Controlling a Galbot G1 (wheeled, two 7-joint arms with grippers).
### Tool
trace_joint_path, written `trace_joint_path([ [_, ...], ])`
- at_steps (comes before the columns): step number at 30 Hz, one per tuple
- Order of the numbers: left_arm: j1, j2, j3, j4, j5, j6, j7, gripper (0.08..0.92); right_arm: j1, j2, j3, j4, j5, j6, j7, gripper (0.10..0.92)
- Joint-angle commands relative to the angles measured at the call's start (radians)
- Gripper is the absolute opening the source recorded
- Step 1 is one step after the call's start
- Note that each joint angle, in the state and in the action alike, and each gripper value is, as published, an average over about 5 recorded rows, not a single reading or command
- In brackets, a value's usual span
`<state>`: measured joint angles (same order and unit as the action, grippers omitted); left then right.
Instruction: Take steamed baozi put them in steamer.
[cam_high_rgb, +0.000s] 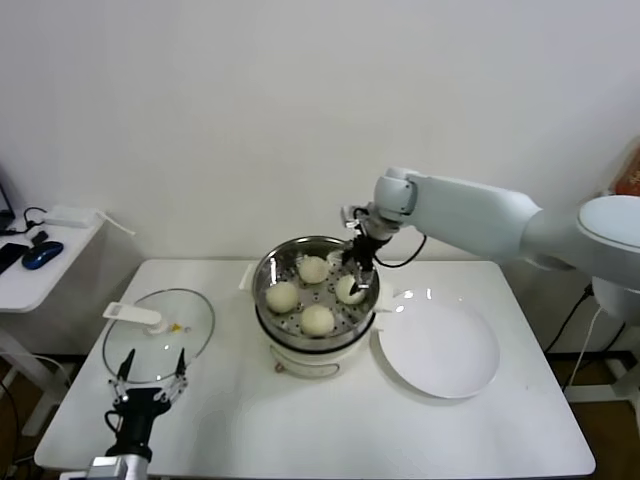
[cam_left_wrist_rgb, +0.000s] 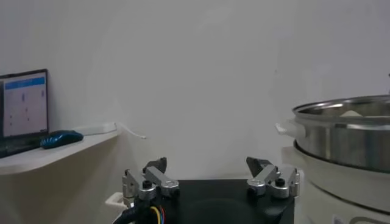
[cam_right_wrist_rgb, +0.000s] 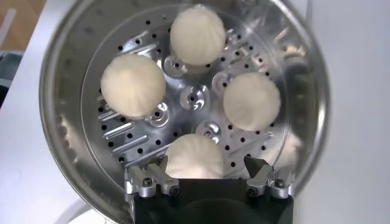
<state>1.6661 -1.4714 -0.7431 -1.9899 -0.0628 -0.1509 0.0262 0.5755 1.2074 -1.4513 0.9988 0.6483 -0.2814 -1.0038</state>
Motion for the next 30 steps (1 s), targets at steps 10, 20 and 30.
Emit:
trace_joint_path([
  [10, 0.01, -0.001, 0.006, -0.017, 0.005, 0.004, 0.001, 0.823, -0.037, -0.37, 0.203, 0.366, -0.003, 0.019, 0.153, 0.823],
  [20, 0.019, -0.016, 0.021, -0.025, 0.02, -0.005, -0.002, 0.823, -0.591, -0.662, 0.849, 0.579, -0.034, 0.093, 0.495, 0.823],
  [30, 0.04, -0.042, 0.043, -0.037, 0.03, -0.023, 0.006, 0.823, -1.214, -0.606, 1.449, 0.7, -0.167, 0.242, 0.833, 0.823],
])
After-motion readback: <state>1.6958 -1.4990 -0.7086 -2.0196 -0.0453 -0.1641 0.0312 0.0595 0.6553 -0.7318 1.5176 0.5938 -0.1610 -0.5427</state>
